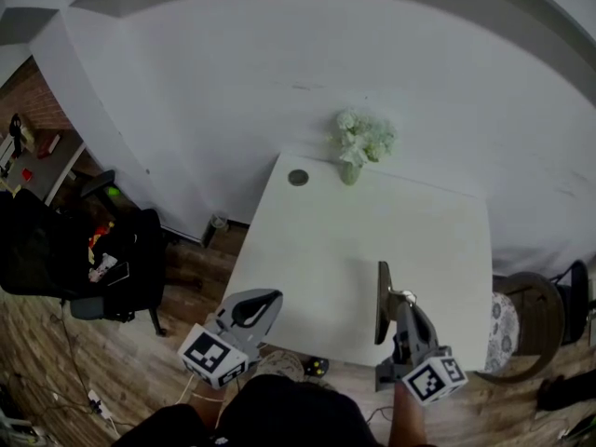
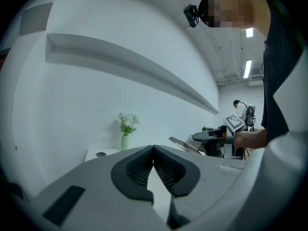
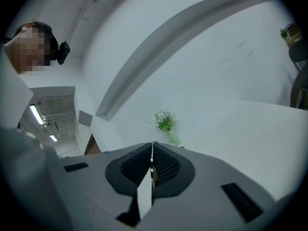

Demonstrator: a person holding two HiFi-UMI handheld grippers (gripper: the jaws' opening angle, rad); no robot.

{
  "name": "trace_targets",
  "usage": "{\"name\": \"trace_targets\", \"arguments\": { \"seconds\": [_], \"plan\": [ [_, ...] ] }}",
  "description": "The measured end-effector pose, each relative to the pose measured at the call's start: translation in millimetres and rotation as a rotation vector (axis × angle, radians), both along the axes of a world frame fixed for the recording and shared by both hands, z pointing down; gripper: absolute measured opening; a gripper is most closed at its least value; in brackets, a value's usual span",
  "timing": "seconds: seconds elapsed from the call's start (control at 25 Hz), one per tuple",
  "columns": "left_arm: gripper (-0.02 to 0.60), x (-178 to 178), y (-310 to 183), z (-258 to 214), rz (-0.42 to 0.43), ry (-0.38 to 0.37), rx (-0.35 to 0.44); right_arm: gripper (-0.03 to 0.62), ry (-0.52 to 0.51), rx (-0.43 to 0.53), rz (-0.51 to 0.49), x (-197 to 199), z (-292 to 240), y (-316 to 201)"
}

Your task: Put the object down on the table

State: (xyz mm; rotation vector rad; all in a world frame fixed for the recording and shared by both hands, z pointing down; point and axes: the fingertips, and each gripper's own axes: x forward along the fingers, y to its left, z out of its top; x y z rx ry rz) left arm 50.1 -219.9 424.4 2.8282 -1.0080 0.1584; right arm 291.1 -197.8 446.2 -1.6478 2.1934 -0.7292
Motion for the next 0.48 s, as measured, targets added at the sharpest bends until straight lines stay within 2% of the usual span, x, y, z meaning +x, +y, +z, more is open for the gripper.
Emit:
{"name": "trace_targets", "arguments": {
  "seconds": [0.48],
  "plan": [
    [-0.002, 7, -25, 2, -0.005, -0.005, -0.019, 0.001, 0.000, -0.113, -0.008, 11, 48, -23]
  ]
}}
